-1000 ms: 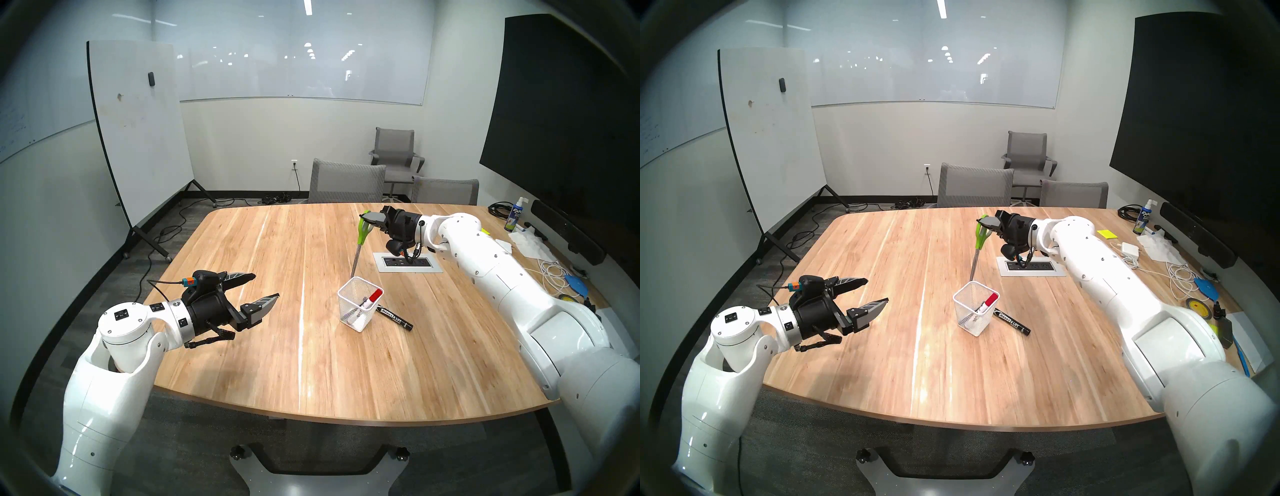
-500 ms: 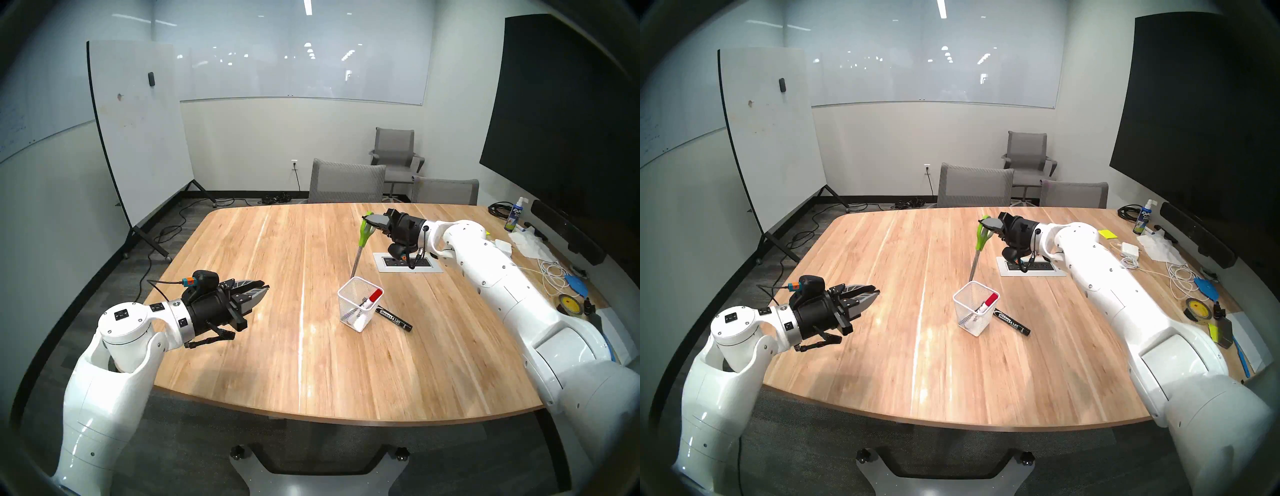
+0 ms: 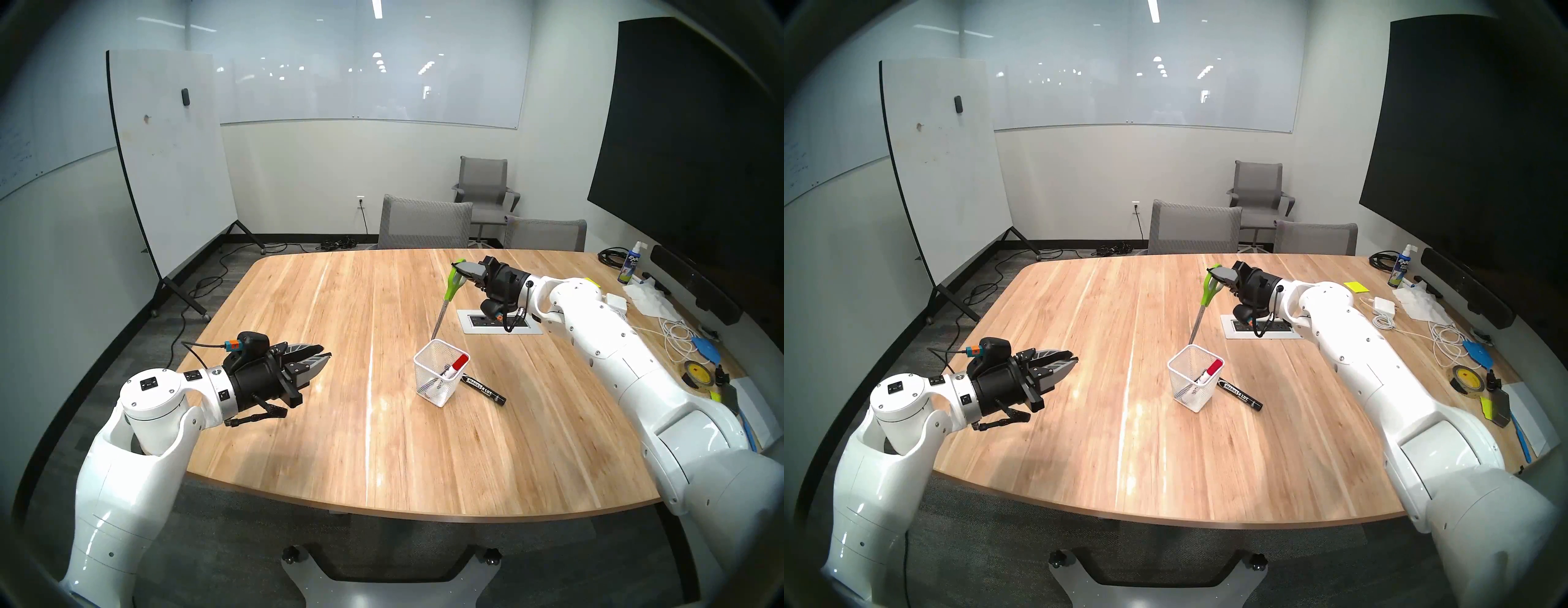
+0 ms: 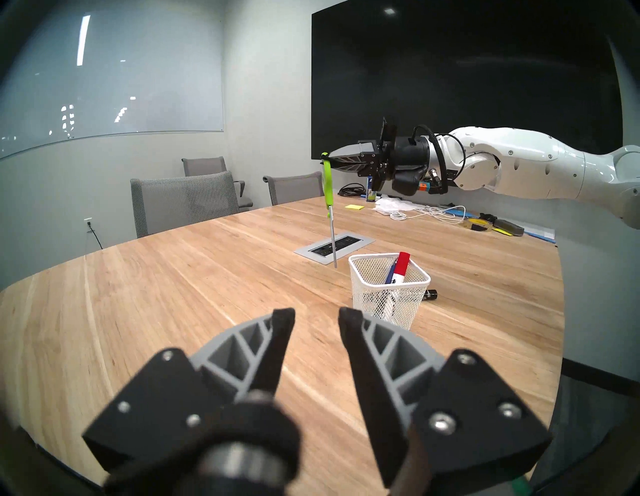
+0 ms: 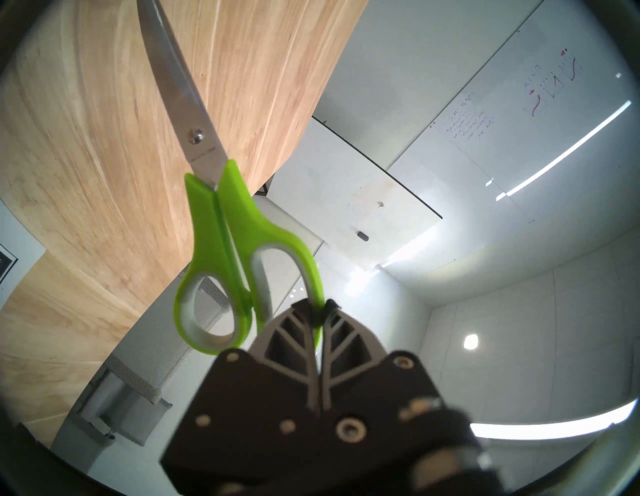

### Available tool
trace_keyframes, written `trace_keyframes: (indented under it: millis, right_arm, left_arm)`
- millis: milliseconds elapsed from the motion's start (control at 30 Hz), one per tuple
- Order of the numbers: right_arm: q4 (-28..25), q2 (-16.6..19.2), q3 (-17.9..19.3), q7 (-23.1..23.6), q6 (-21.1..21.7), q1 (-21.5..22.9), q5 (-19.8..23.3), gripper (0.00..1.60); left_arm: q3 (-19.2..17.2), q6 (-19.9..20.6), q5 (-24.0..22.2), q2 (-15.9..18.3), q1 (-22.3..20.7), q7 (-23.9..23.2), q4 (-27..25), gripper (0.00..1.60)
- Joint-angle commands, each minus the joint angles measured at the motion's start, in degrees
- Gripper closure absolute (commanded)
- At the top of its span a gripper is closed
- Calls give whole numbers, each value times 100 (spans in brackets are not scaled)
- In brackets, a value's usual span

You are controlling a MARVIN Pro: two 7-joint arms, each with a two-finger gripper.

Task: Place the pen, the marker, and the scissors into the pen holder

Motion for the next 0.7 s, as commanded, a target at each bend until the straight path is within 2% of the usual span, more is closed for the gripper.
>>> trace_keyframes:
  millis: [0,667]
  right_arm:
    - [-169,-9,104,-83,29,92,76,160]
    - [-831,237,349,-60,-47,-219,271,160]
  left_arm:
    - [1,7,54,52,-48,-3,-118,67]
    - [-26,33,119,1,-59,-58,-119,67]
